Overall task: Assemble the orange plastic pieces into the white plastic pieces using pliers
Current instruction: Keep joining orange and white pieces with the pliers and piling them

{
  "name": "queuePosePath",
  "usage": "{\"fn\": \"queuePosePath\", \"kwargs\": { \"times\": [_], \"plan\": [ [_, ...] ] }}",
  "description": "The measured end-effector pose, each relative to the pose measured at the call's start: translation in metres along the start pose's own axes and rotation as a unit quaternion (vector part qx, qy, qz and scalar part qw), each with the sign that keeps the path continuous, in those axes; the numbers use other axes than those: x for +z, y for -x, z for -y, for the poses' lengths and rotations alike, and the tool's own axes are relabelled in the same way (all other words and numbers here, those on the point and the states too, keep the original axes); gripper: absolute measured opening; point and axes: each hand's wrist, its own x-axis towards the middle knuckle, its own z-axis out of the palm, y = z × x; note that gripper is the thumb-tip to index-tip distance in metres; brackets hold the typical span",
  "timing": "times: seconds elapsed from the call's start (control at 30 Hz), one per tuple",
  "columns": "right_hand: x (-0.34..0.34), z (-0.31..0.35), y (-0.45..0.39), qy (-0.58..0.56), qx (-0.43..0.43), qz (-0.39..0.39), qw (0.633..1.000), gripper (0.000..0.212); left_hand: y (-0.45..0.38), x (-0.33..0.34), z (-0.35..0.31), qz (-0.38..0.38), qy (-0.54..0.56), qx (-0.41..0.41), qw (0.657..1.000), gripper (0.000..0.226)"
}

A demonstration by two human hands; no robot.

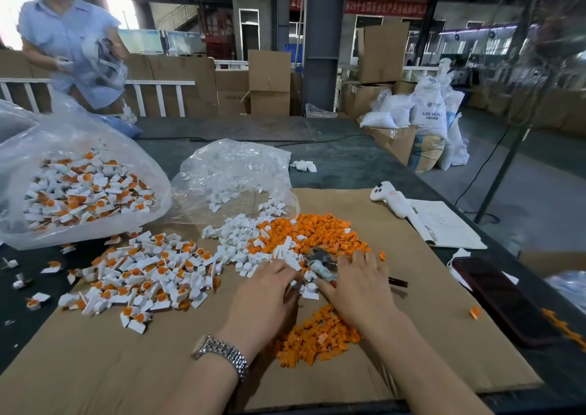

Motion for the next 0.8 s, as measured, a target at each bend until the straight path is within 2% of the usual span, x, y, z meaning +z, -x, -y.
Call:
{"fn": "queuePosePath", "kwargs": {
  "times": [0.1, 0.23, 0.3, 0.37, 0.43, 0.5, 0.6, 0.73, 0.8],
  "plan": [
    [-0.005, 0.001, 0.005, -0.033, 0.000, 0.016, 0.999, 0.071, -0.001, 0.000, 0.000, -0.001, -0.003, 0.005, 1.000, 0.022],
    [-0.022, -0.006, 0.017, -0.046, -0.037, -0.033, 0.998, 0.039, 0.004, -0.006, -0.001, 0.014, 0.027, -0.008, 1.000, 0.023],
    [-0.031, -0.009, 0.021, -0.073, -0.069, 0.013, 0.995, 0.019, 0.007, -0.008, 0.000, 0.018, 0.036, 0.000, 0.999, 0.026],
    [-0.036, -0.008, 0.025, -0.090, -0.100, 0.087, 0.987, 0.009, 0.007, -0.009, -0.001, 0.022, 0.028, 0.013, 0.999, 0.024],
    [-0.036, -0.005, 0.028, -0.070, -0.120, 0.098, 0.985, 0.003, 0.007, -0.009, 0.000, 0.018, 0.021, 0.018, 0.999, 0.019],
    [-0.033, 0.000, 0.029, -0.063, -0.120, 0.078, 0.988, 0.012, 0.007, -0.009, 0.000, 0.012, 0.021, 0.018, 1.000, 0.013],
    [-0.030, 0.008, 0.027, -0.070, -0.110, 0.075, 0.989, 0.009, 0.008, -0.010, 0.002, 0.010, 0.026, 0.016, 0.999, 0.006],
    [-0.026, 0.016, 0.025, -0.075, -0.102, 0.066, 0.990, 0.047, 0.008, -0.012, 0.004, 0.009, 0.019, 0.012, 1.000, 0.008],
    [-0.026, 0.017, 0.026, -0.080, -0.094, 0.059, 0.991, 0.045, 0.008, -0.013, 0.004, 0.008, 0.017, 0.012, 1.000, 0.010]
  ]
}}
